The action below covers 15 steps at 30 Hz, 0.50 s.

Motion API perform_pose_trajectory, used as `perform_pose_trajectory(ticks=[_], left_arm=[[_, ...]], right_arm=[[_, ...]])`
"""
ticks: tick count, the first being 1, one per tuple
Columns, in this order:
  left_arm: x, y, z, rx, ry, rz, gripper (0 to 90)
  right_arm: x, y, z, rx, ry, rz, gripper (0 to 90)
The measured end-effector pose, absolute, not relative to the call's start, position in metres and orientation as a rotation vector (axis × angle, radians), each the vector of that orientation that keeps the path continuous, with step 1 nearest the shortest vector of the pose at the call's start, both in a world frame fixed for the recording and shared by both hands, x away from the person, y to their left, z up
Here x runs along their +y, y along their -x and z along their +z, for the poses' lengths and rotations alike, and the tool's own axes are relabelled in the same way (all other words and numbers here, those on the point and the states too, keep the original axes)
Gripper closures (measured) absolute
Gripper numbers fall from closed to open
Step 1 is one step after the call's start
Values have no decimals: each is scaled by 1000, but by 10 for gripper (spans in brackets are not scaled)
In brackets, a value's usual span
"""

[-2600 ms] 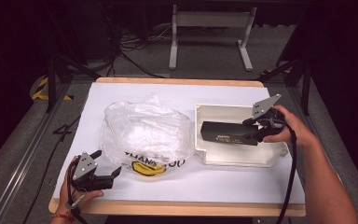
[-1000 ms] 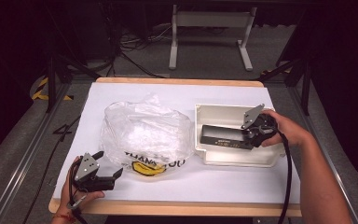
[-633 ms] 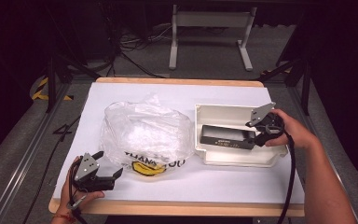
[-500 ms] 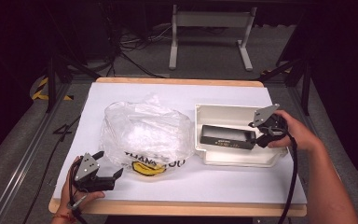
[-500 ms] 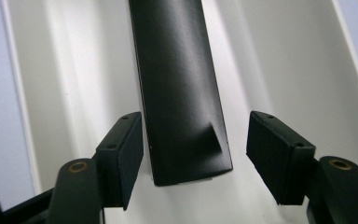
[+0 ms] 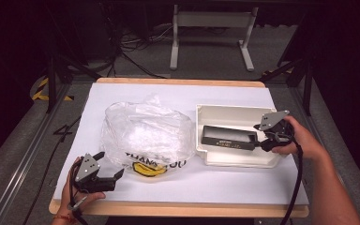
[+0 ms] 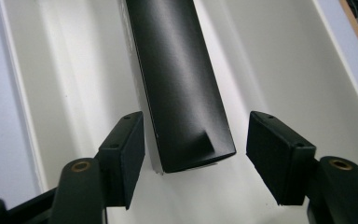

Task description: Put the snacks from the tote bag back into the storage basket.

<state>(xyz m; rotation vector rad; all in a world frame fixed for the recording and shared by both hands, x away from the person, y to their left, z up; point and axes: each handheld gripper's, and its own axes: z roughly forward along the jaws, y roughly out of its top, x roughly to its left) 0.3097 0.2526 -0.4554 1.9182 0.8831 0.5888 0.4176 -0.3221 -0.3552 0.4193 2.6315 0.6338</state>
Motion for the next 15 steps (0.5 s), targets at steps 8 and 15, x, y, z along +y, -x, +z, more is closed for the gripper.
perform_pose_trajectory(ticks=[8,15], left_arm=[[252,-310,-455,882,-1918,589,76],[252,-310,-455,883,-1919,588,76]], right_arm=[[-330,-405,-352,2572,-441,730,367],[-336,-392,-348,2502,-505,786,328]])
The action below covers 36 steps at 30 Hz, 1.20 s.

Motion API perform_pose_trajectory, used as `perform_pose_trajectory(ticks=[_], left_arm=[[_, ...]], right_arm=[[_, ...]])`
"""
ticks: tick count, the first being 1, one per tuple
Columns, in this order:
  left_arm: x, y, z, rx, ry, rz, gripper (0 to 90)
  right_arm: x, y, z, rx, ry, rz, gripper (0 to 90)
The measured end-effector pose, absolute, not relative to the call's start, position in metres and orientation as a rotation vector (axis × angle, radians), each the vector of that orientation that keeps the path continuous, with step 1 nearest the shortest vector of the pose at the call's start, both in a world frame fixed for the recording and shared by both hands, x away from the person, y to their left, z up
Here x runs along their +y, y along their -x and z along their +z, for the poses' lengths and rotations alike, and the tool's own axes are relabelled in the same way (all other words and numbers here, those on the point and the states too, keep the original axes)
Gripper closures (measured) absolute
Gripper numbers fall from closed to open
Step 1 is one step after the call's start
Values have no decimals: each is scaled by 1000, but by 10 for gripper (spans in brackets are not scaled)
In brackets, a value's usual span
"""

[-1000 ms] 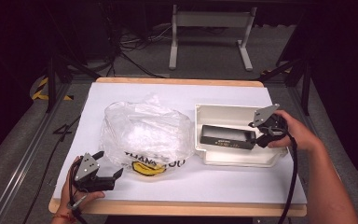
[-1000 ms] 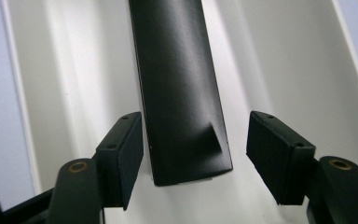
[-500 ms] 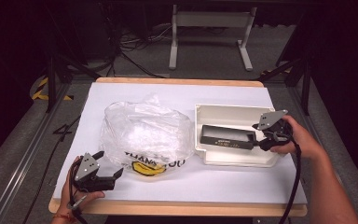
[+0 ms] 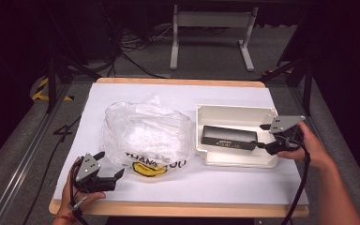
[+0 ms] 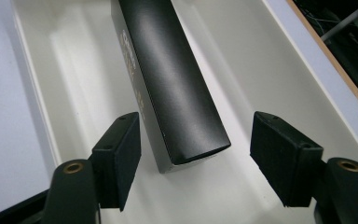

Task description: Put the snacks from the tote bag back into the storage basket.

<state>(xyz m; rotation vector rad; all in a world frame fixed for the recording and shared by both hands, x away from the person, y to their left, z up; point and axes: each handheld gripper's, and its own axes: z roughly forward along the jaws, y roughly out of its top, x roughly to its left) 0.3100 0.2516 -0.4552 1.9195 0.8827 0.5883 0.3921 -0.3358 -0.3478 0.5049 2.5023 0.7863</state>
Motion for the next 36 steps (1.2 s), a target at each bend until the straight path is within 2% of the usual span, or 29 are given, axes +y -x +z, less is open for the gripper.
perform_pose_trajectory(ticks=[15,36], left_arm=[[253,-309,-455,880,-1920,593,76],[253,-309,-455,882,-1918,593,76]], right_arm=[[-347,-371,-340,2371,-650,859,280],[-353,-345,-347,2335,-696,842,200]])
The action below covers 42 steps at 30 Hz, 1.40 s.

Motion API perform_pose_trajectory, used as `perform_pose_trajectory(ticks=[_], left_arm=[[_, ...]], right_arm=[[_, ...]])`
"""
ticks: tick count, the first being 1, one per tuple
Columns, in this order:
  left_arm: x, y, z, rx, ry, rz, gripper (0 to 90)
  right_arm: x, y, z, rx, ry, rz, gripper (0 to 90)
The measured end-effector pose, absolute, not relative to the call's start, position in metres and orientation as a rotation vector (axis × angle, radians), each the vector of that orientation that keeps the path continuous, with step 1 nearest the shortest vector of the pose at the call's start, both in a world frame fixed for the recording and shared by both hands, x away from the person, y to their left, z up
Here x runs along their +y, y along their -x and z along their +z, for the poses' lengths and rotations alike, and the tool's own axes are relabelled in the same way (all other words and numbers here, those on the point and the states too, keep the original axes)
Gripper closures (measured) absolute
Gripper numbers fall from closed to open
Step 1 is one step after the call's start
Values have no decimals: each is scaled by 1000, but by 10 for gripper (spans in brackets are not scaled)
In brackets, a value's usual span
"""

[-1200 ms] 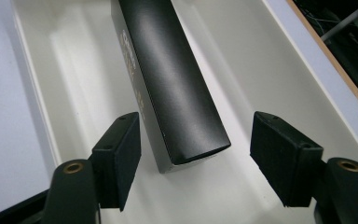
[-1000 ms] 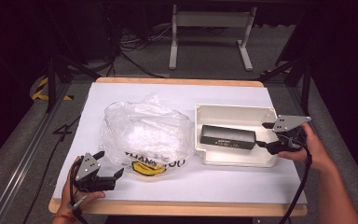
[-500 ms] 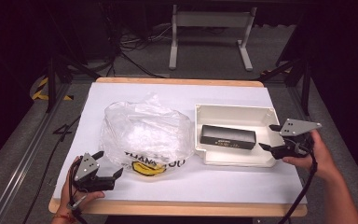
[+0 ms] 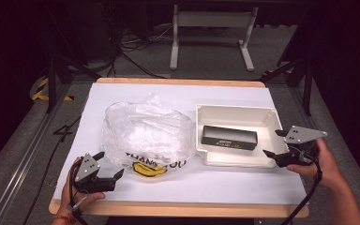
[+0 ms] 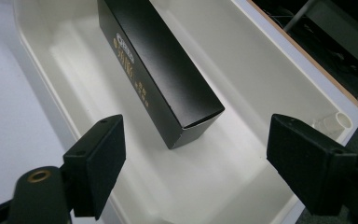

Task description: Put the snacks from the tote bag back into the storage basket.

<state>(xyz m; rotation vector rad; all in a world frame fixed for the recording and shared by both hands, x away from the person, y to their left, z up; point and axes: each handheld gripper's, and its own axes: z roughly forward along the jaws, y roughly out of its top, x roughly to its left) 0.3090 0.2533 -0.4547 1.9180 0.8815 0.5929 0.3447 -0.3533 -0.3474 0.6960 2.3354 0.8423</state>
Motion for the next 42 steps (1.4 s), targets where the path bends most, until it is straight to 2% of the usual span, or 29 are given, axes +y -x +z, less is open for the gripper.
perform_pose_trajectory(ticks=[16,42], left_arm=[[253,-308,-454,882,-1913,593,76],[253,-309,-454,883,-1912,592,76]], right_arm=[[-359,-328,-362,2305,-749,859,150],[-377,-286,-406,1997,-922,1052,75]])
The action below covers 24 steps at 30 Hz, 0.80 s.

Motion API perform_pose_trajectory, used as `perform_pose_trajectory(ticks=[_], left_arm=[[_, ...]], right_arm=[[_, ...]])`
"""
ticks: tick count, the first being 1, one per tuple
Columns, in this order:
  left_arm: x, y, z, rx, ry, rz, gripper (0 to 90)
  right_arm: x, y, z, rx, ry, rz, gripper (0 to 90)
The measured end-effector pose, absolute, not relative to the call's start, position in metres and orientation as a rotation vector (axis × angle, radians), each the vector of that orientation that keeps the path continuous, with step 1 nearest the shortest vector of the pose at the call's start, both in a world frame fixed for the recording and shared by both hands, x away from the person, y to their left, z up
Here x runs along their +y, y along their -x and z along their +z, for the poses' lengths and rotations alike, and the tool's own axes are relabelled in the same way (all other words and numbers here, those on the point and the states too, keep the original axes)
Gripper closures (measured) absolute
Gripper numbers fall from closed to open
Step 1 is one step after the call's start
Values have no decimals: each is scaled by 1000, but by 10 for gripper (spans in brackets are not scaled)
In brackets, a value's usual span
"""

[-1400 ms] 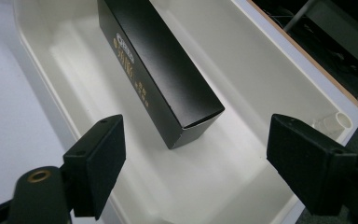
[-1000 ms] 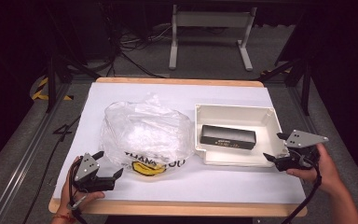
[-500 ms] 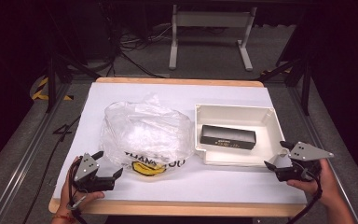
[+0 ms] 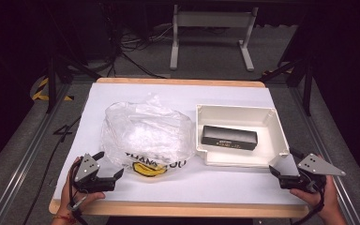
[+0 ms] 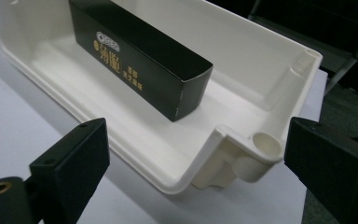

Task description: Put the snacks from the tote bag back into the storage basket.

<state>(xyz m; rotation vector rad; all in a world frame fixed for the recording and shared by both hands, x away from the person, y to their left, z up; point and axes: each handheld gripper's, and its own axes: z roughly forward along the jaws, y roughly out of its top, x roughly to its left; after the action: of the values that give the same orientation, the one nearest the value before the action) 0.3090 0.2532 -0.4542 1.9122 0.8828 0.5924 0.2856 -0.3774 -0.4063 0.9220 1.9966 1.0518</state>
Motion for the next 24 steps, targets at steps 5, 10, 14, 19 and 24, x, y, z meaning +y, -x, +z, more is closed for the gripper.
perform_pose_trajectory(ticks=[5,10,14,19,24], left_arm=[[254,-309,-454,885,-1910,585,76],[256,-310,-454,887,-1901,589,76],[256,-312,-453,885,-1898,592,76],[256,-315,-453,892,-1890,593,76],[255,-315,-452,890,-1889,598,76]], right_arm=[[-386,-280,-415,1898,-1003,1097,75],[-393,-280,-427,1858,-1073,1106,75],[-394,-281,-435,1831,-1078,1095,80],[-398,-275,-435,1792,-1083,1103,80],[-399,-273,-435,1759,-1088,1129,79]])
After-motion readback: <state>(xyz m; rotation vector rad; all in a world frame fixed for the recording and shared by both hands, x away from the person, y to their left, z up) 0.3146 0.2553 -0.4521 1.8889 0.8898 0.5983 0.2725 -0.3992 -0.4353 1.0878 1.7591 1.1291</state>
